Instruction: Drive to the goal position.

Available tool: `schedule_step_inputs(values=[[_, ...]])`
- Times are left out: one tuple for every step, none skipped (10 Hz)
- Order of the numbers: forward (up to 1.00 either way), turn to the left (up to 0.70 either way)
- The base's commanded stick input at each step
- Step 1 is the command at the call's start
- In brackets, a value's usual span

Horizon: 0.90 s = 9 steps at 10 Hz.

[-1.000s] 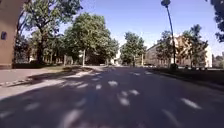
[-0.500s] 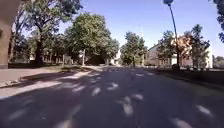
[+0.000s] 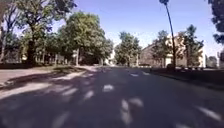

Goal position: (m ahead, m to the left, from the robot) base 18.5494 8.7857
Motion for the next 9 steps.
schedule_step_inputs(values=[[0.70, -0.34], [0.70, -0.23], [0.70, 0.00], [0.70, 0.00], [0.70, 0.00], [0.70, 0.00], [0.70, 0.00], [0.70, 0.00], [0.70, 0.00]])
